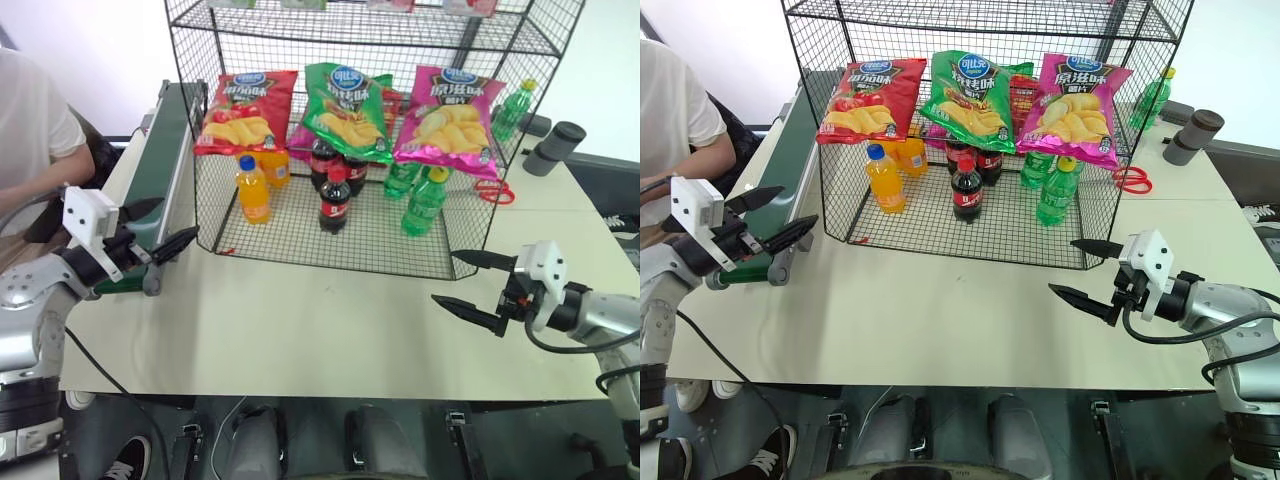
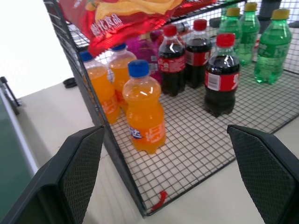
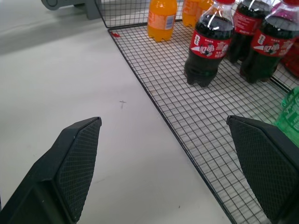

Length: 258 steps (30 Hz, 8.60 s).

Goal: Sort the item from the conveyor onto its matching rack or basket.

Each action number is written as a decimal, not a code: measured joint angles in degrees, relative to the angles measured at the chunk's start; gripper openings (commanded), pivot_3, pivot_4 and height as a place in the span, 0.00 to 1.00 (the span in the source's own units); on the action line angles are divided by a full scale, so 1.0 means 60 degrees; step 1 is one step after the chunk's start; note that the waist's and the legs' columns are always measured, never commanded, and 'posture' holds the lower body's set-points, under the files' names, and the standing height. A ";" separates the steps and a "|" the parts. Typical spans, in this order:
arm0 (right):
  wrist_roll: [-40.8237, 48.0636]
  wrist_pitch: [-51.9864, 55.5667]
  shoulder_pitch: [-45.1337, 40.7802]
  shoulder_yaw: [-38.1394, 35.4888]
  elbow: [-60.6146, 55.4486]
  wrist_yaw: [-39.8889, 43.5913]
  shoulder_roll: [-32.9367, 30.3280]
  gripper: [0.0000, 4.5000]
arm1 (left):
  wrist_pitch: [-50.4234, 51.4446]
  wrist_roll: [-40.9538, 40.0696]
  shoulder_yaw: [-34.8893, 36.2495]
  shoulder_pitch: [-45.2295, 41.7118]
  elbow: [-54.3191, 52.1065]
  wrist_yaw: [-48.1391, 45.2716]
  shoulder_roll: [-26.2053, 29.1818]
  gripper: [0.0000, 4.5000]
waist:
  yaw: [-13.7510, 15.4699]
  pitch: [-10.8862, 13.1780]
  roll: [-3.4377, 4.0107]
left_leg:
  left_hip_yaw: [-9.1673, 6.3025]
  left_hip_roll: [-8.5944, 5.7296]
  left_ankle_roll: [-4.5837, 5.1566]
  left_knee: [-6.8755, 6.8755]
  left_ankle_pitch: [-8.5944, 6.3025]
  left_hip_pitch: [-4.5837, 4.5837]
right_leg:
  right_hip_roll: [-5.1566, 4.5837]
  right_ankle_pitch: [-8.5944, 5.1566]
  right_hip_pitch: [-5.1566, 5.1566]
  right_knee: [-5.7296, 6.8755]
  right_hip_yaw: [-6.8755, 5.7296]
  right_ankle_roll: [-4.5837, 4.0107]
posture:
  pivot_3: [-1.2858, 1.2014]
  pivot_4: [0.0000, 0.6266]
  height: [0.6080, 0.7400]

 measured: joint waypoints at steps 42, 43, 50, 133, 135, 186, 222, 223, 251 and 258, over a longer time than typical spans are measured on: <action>-0.0047 -0.0194 -0.0461 0.0447 0.0185 -0.0036 -0.0001 1.00 | -0.1201 0.0030 0.0145 0.0171 0.0817 -0.0305 -0.0132 1.00 | 0.0015 -0.0001 0.0000 | 0.0002 0.0000 -0.0001 0.0006 0.0001 0.0001 | -0.0002 0.0002 0.0003 0.0005 0.0000 0.0003 | 0.52 0.24 1.00; -0.0047 -0.0194 -0.0461 0.0447 0.0185 -0.0043 -0.0001 1.00 | -0.1203 0.0030 0.0144 0.0171 0.0810 -0.0305 -0.0132 1.00 | 0.0016 -0.0001 0.0000 | 0.0001 0.0000 -0.0001 0.0006 0.0001 0.0001 | -0.0001 0.0002 0.0003 0.0005 -0.0001 0.0003 | 0.52 0.24 1.00; -0.0158 -0.0196 -0.0460 0.0448 0.0185 -0.0061 -0.0001 1.00 | -0.1200 0.0028 0.0130 0.0185 0.0739 -0.0268 -0.0132 1.00 | 0.0009 -0.0001 0.0000 | 0.0001 0.0000 -0.0001 0.0006 0.0001 0.0002 | -0.0001 0.0002 0.0003 0.0005 -0.0001 0.0003 | 0.52 0.24 1.00; -0.0648 -0.0868 -0.1314 0.1452 0.0788 0.0008 0.0192 1.00 | -0.1426 0.0405 -0.0283 0.0818 0.0247 -0.0140 -0.0430 1.00 | 0.0013 -0.0001 0.0000 | 0.0004 0.0000 -0.0001 0.0009 0.0001 0.0002 | -0.0001 0.0002 0.0003 0.0007 0.0000 0.0004 | 0.52 0.24 1.00; -0.0651 -0.0871 -0.1331 0.1453 0.0788 0.0009 0.0193 1.00 | -0.1557 0.0404 -0.0282 0.0896 0.0243 -0.0221 -0.0430 1.00 | 0.0003 -0.0001 0.0000 | 0.0005 0.0001 -0.0001 0.0009 0.0001 0.0002 | -0.0001 0.0002 0.0002 0.0007 0.0000 0.0004 | 0.52 0.24 1.00; -0.0069 0.1413 -0.3937 0.4846 0.0737 0.1124 0.2679 1.00 | -0.8704 0.8577 0.2049 0.5533 0.1437 0.5914 0.1262 1.00 | -0.0032 -0.0023 -0.0032 | 0.0030 0.0024 0.0002 -0.0008 -0.0001 -0.0024 | -0.0055 0.0008 -0.0052 0.0017 -0.0009 -0.0007 | 0.52 0.24 1.00; -0.0210 0.1211 -0.3926 0.4765 0.0538 0.0561 0.2650 1.00 | -0.8739 0.9107 0.0428 0.4871 0.2521 0.6901 0.1926 1.00 | -0.0030 -0.0025 -0.0036 | 0.0042 0.0024 0.0002 -0.0008 -0.0001 -0.0027 | -0.0043 0.0009 -0.0059 0.0021 -0.0010 -0.0006 | 0.52 0.24 1.00; -0.0210 0.1211 -0.3914 0.4765 0.0537 0.0558 0.2650 1.00 | -0.8734 0.9107 0.0407 0.4854 0.2521 0.6902 0.1931 1.00 | -0.0034 -0.0025 -0.0036 | 0.0043 0.0024 0.0002 -0.0008 -0.0001 -0.0027 | -0.0043 0.0009 -0.0059 0.0021 -0.0009 -0.0006 | 0.52 0.24 1.00; -0.0319 0.1080 -0.3818 0.4765 0.0469 0.0378 0.2651 1.00 | -0.8559 0.7340 -0.0200 0.4550 0.1714 0.5979 0.1919 0.02 | -0.0023 -0.0025 -0.0036 | 0.0044 0.0023 0.0002 -0.0006 -0.0001 -0.0028 | -0.0040 0.0009 -0.0059 0.0023 -0.0008 -0.0005 | 0.52 0.24 1.00; -0.0479 0.0633 -0.3830 0.4721 0.0913 0.0509 0.2529 1.00 | -0.7086 0.2608 0.0170 0.6004 -0.1664 0.3097 0.1846 0.02 | -0.0080 -0.0025 -0.0036 | 0.0044 0.0028 0.0000 -0.0005 -0.0001 -0.0027 | -0.0036 0.0009 -0.0058 0.0023 -0.0002 -0.0005 | 0.52 0.24 1.00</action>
